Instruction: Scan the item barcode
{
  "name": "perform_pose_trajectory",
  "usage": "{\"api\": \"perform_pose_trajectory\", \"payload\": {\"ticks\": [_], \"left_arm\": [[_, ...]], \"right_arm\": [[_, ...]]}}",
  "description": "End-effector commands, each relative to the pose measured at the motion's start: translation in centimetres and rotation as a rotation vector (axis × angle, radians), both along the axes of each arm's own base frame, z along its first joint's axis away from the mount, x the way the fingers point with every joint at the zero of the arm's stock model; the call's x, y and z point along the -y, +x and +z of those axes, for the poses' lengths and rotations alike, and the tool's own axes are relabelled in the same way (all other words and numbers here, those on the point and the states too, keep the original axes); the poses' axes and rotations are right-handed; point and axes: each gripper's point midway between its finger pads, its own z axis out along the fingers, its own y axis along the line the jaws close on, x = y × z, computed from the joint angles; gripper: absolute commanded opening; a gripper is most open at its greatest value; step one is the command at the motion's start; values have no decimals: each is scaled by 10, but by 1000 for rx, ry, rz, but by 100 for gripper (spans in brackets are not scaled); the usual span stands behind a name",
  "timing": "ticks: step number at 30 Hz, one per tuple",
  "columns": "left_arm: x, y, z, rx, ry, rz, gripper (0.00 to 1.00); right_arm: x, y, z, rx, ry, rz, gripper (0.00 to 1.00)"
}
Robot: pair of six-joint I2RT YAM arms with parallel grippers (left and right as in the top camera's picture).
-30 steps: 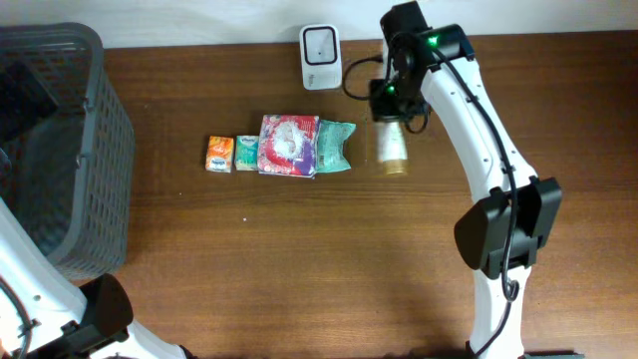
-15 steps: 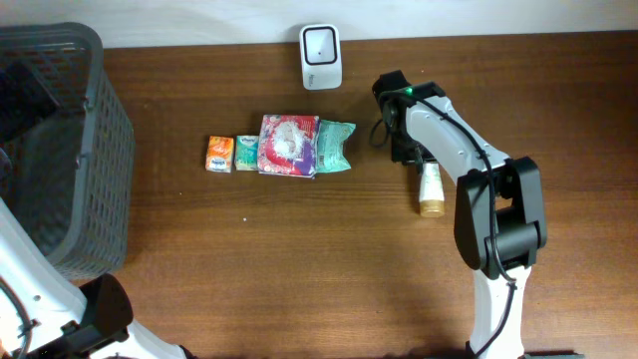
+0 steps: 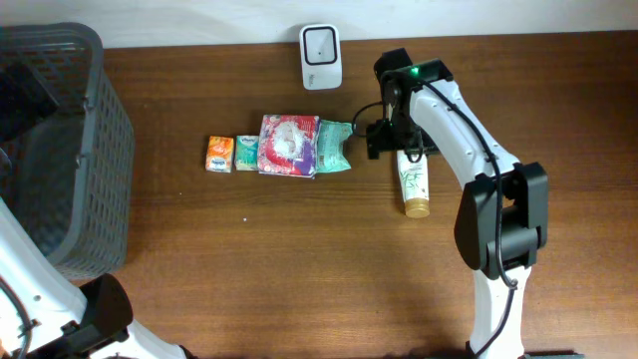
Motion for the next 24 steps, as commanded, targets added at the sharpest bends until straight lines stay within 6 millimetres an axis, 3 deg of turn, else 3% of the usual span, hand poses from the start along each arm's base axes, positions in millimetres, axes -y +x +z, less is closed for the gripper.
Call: {"api": "perform_pose_trajectory", "payload": {"ticks": [1, 7, 11, 13, 15, 16, 24], "left_arm": [[-1, 0, -1, 0, -7, 6, 99], [-1, 0, -1, 0, -7, 6, 99], [-1, 0, -1, 1, -7, 6, 99], [-1, 0, -1, 0, -7, 6, 99], [-1, 0, -1, 0, -7, 6, 99], [-1, 0, -1, 0, -7, 7, 99], [-1, 0, -1, 0, -7, 6, 99]], "right_arm": [[8, 1, 10, 35, -51, 34, 99], [26, -2, -34, 33, -100, 10, 96], [33, -12, -58, -64, 67, -43, 95], [29, -12, -60, -79, 138, -33, 84], [27, -10, -60, -69, 139, -29, 63], [26, -9, -60, -65, 140, -26, 59], [24, -15, -77, -73, 146, -23, 63]]}}
